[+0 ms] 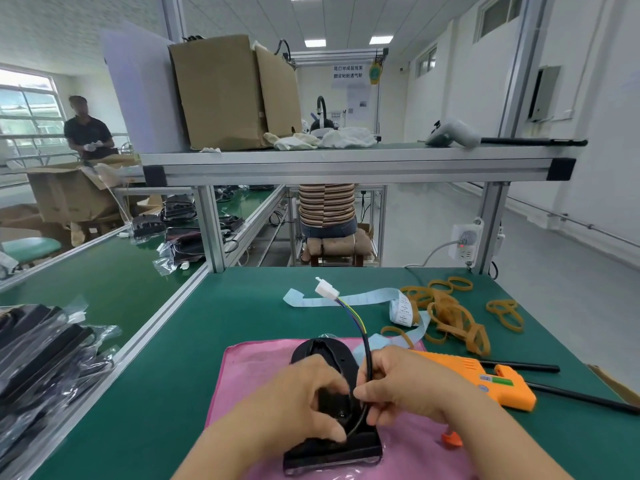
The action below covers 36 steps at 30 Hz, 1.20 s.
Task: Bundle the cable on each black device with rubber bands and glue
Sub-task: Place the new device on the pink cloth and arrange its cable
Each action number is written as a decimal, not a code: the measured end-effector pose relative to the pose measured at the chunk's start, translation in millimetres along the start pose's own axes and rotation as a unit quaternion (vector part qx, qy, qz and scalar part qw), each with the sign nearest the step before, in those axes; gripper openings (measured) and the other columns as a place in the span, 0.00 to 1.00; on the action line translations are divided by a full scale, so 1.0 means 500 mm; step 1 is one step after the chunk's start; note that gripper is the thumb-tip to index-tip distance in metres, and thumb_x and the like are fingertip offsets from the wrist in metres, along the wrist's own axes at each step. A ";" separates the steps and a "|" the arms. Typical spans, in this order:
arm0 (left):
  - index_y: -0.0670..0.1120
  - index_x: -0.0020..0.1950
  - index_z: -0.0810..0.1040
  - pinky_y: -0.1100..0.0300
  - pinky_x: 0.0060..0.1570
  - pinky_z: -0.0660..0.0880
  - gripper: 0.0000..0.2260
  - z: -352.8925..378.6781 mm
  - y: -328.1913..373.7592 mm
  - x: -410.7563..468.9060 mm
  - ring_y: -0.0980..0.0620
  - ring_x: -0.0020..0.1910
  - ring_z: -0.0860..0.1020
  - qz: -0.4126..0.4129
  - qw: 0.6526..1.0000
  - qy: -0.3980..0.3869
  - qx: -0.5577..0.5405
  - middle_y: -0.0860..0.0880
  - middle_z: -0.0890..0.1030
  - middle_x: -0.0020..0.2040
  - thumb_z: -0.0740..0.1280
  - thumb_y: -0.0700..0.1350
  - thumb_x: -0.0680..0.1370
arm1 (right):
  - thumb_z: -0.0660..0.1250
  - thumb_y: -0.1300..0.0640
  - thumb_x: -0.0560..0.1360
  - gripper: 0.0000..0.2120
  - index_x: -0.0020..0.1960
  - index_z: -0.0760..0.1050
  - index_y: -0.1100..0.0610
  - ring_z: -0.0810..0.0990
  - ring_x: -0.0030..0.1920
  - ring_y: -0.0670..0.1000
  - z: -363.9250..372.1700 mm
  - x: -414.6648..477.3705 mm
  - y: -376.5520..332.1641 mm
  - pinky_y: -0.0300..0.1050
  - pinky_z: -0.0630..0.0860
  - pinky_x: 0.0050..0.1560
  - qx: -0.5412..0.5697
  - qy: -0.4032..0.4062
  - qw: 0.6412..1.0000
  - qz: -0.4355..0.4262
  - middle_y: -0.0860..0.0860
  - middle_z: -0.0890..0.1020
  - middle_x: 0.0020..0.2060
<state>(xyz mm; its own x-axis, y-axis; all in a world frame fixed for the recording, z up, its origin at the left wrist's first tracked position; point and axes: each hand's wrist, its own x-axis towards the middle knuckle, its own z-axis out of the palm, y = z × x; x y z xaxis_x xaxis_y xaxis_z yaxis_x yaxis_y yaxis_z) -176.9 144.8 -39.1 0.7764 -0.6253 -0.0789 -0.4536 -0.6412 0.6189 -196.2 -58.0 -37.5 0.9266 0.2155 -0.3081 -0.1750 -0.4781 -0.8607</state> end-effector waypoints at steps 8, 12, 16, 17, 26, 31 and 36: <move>0.74 0.64 0.67 0.61 0.58 0.71 0.21 0.021 -0.031 0.018 0.60 0.52 0.71 0.051 0.994 -0.073 0.061 0.58 0.66 0.51 0.68 0.57 0.76 | 0.69 0.66 0.76 0.05 0.46 0.73 0.59 0.83 0.32 0.48 -0.014 0.006 0.000 0.38 0.79 0.35 -0.033 -0.033 0.999 0.010 0.52 0.83 0.30; 0.64 0.61 0.74 0.73 0.46 0.67 0.18 0.033 -0.044 0.020 0.65 0.47 0.71 0.055 0.997 -0.015 0.043 0.59 0.69 0.51 0.72 0.57 0.73 | 0.70 0.68 0.73 0.08 0.46 0.74 0.57 0.84 0.33 0.48 -0.009 0.018 -0.007 0.37 0.79 0.36 -0.069 -0.022 0.997 -0.006 0.49 0.82 0.30; 0.60 0.55 0.77 0.73 0.41 0.65 0.14 0.040 -0.046 0.023 0.67 0.41 0.70 0.047 0.999 0.012 0.023 0.61 0.69 0.47 0.74 0.56 0.71 | 0.70 0.68 0.74 0.08 0.47 0.74 0.58 0.82 0.31 0.44 0.001 0.036 -0.021 0.35 0.78 0.34 -0.108 -0.026 0.994 -0.017 0.49 0.80 0.32; 0.59 0.54 0.78 0.73 0.41 0.65 0.14 0.041 -0.046 0.024 0.67 0.41 0.70 0.046 0.999 0.016 0.020 0.61 0.69 0.47 0.74 0.55 0.70 | 0.71 0.68 0.73 0.08 0.48 0.75 0.59 0.82 0.30 0.44 0.001 0.039 -0.023 0.35 0.78 0.34 -0.113 -0.025 0.993 -0.019 0.49 0.80 0.32; 0.67 0.62 0.71 0.68 0.43 0.72 0.28 0.045 -0.053 0.010 0.63 0.38 0.70 0.014 0.995 0.061 -0.075 0.57 0.76 0.47 0.77 0.54 0.66 | 0.78 0.56 0.67 0.22 0.56 0.71 0.54 0.79 0.39 0.47 -0.005 0.081 -0.036 0.40 0.72 0.32 -0.287 0.023 0.956 0.051 0.49 0.80 0.43; 0.61 0.57 0.79 0.67 0.43 0.71 0.21 0.040 -0.052 0.011 0.63 0.38 0.70 0.029 0.996 0.057 -0.060 0.57 0.77 0.47 0.78 0.53 0.67 | 0.79 0.57 0.67 0.11 0.42 0.78 0.50 0.78 0.31 0.43 -0.020 0.099 -0.019 0.36 0.74 0.32 -0.225 0.039 0.973 0.035 0.45 0.81 0.33; 0.58 0.60 0.80 0.73 0.42 0.69 0.22 0.034 -0.053 0.023 0.64 0.38 0.71 0.026 0.998 0.030 -0.055 0.58 0.76 0.47 0.78 0.54 0.67 | 0.74 0.59 0.70 0.08 0.34 0.78 0.52 0.75 0.27 0.42 -0.014 0.116 -0.003 0.36 0.74 0.33 -0.197 0.097 0.975 0.022 0.45 0.78 0.27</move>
<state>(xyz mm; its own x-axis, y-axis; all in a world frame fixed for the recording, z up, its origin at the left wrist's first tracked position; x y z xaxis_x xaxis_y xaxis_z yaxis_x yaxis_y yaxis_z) -163.3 147.0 -69.8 0.7800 -0.6258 0.0001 -0.4450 -0.5545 0.7032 -139.9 -50.8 -51.4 0.9733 0.0401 -0.2262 -0.1106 -0.7813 -0.6143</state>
